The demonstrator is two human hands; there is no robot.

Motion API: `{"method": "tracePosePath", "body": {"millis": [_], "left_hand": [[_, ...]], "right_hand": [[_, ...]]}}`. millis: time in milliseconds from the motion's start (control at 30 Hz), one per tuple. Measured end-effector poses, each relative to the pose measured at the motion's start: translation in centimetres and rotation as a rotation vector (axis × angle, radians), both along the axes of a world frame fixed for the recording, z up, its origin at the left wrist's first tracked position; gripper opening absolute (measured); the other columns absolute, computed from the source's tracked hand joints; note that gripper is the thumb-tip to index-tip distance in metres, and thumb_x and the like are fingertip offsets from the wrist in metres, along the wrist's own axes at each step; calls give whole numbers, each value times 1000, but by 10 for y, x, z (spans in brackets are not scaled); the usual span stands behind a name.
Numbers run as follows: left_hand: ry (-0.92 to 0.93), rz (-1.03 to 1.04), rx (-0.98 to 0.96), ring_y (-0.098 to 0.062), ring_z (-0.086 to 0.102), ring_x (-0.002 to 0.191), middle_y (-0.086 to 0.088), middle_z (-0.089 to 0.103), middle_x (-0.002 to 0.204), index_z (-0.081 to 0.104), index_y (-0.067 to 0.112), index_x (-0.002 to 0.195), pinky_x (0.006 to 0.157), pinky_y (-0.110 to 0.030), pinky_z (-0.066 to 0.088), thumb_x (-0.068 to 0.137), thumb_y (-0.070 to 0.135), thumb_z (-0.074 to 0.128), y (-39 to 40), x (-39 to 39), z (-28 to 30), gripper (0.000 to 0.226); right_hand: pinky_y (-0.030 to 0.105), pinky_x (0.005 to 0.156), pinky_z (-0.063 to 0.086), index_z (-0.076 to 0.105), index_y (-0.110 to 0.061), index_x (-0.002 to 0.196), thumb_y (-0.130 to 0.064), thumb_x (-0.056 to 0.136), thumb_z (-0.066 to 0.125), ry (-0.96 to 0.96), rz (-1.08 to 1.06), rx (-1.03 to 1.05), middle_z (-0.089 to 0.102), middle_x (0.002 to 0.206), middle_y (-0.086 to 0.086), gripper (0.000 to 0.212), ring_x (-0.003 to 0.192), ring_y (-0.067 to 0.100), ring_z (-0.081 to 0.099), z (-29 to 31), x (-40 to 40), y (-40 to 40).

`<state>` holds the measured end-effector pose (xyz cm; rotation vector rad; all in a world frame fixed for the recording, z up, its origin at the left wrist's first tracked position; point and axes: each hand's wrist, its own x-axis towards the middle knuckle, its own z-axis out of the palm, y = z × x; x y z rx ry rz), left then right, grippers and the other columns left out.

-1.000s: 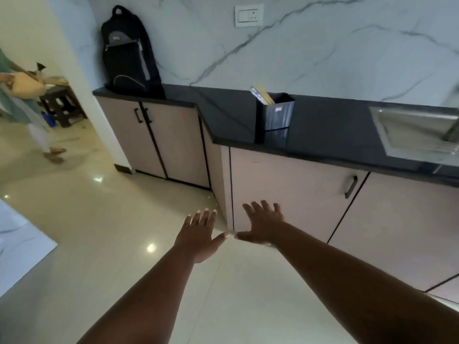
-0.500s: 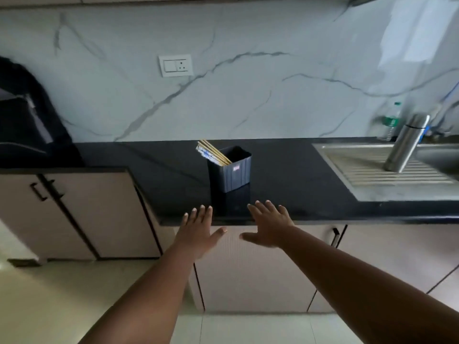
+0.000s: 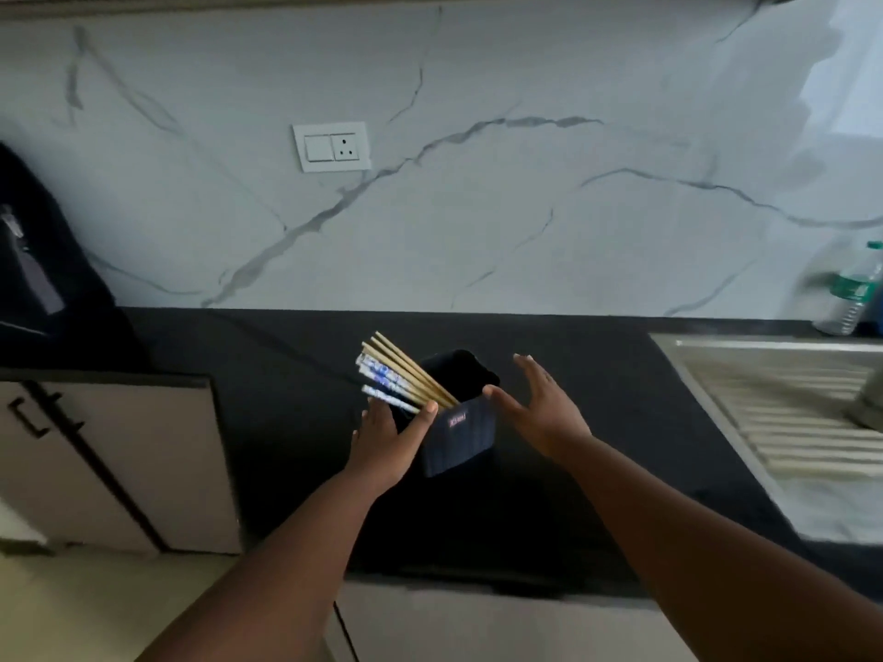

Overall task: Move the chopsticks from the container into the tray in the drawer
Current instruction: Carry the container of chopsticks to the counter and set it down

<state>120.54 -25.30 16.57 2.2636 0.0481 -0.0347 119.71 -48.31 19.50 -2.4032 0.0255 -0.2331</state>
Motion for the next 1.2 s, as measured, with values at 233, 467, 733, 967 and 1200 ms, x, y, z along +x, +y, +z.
{"method": "tracePosePath", "body": {"millis": [233, 467, 733, 967, 1200], "left_hand": [[-8, 191, -579, -19, 60, 113, -1, 67, 117, 61, 21, 117, 97, -34, 46, 89, 30, 68, -28, 42, 5, 31], [78, 330, -720, 4, 64, 84, 15, 67, 99, 59, 28, 116, 65, -13, 46, 92, 24, 65, -25, 33, 5, 25], [40, 449, -786, -10, 63, 105, 1, 65, 119, 47, 23, 135, 86, -23, 52, 93, 15, 62, -5, -24, 6, 45], [-48, 531, -748, -3, 69, 95, -6, 67, 114, 51, 14, 123, 75, -12, 51, 93, 4, 56, 52, -145, 8, 32], [-155, 768, -836, -11, 72, 91, 3, 77, 97, 50, 13, 121, 69, -16, 54, 91, 0, 58, 84, -316, -5, 34]], "right_hand": [[39, 102, 45, 43, -24, 141, -56, 81, 66, 392, 216, 541, 51, 135, -1, 71, 120, 23, 54, 1, 109, 6], [53, 94, 50, 59, -20, 121, -1, 86, 49, 566, 316, 844, 66, 113, 20, 42, 104, 39, 63, -16, 134, 28], [54, 86, 54, 62, -24, 116, -4, 83, 50, 708, 381, 842, 66, 110, 18, 40, 101, 39, 64, -17, 105, 63], [48, 66, 59, 61, -32, 113, -7, 83, 50, 822, 520, 854, 68, 102, 18, 40, 91, 41, 67, -21, 9, 142], [32, 56, 53, 58, -21, 110, 0, 85, 49, 835, 845, 631, 68, 93, 16, 34, 75, 28, 68, -14, -133, 215]]}}
